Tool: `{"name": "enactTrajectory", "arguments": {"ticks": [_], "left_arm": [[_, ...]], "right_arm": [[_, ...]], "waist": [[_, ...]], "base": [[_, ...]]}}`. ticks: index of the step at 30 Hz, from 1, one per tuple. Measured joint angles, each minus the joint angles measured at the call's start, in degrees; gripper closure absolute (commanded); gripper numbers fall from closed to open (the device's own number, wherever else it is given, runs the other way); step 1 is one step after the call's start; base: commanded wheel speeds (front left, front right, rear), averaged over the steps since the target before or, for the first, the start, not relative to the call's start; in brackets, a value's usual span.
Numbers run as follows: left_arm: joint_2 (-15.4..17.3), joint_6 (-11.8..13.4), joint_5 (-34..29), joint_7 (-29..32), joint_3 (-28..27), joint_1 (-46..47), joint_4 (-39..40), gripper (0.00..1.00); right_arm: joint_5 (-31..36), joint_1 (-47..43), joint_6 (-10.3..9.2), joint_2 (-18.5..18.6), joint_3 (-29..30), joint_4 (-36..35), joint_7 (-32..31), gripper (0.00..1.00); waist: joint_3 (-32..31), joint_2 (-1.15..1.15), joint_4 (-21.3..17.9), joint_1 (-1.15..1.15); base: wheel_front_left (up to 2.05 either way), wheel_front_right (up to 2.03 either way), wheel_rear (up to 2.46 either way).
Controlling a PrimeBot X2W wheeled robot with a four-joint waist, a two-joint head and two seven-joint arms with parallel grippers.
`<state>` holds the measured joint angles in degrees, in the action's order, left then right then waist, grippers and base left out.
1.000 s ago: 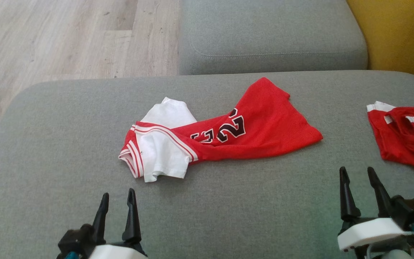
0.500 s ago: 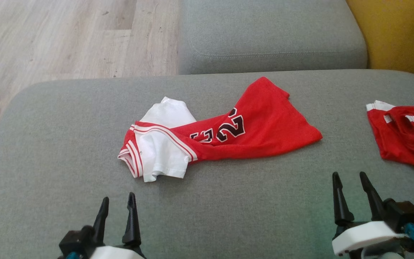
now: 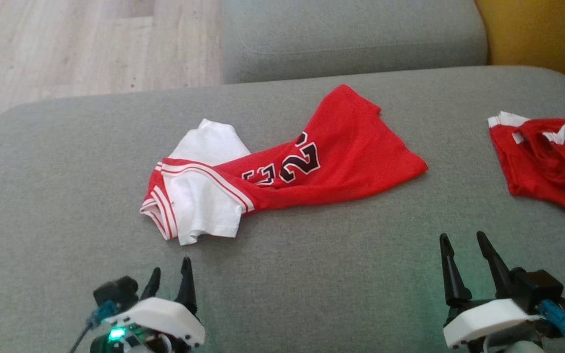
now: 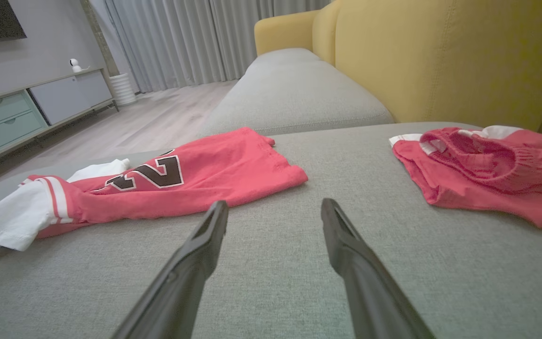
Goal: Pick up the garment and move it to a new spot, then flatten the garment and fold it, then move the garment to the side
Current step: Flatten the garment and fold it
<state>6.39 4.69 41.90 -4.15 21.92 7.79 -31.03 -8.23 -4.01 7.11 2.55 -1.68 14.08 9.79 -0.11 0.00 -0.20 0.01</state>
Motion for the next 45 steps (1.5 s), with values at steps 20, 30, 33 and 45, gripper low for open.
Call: {"name": "enactTrajectory", "arguments": {"ticks": [20,30,33,45], "left_arm": [[-3.0,-4.4,4.6,-3.2,-2.8,14.0,-16.8,0.58],[-3.5,-6.3,6.1,-2.5,-1.1,15.9,-19.6,0.54],[-3.6,-6.7,6.5,-2.5,-0.1,16.3,-19.8,0.02],[-3.7,-6.6,9.6,-2.5,1.4,16.7,-20.0,0.74]], "right_arm": [[0.7,3.4,0.00,0.0,-0.2,-1.5,-0.7,0.00],[0.7,4.0,0.00,0.0,-0.3,-1.0,-0.4,0.00],[0.7,4.0,0.00,0.0,-0.3,-0.9,-0.2,0.00],[0.7,4.7,0.00,0.0,-0.2,-0.3,0.3,0.00]], "waist": [[6.4,0.00,-3.2,0.00],[6.6,0.00,-3.4,0.00],[6.6,0.00,-3.5,-0.01],[6.9,0.00,-3.5,-0.01]], "base": [[0.00,0.00,0.00],[0.00,0.00,0.00],[0.00,0.00,0.00],[0.00,0.00,0.00]]}}
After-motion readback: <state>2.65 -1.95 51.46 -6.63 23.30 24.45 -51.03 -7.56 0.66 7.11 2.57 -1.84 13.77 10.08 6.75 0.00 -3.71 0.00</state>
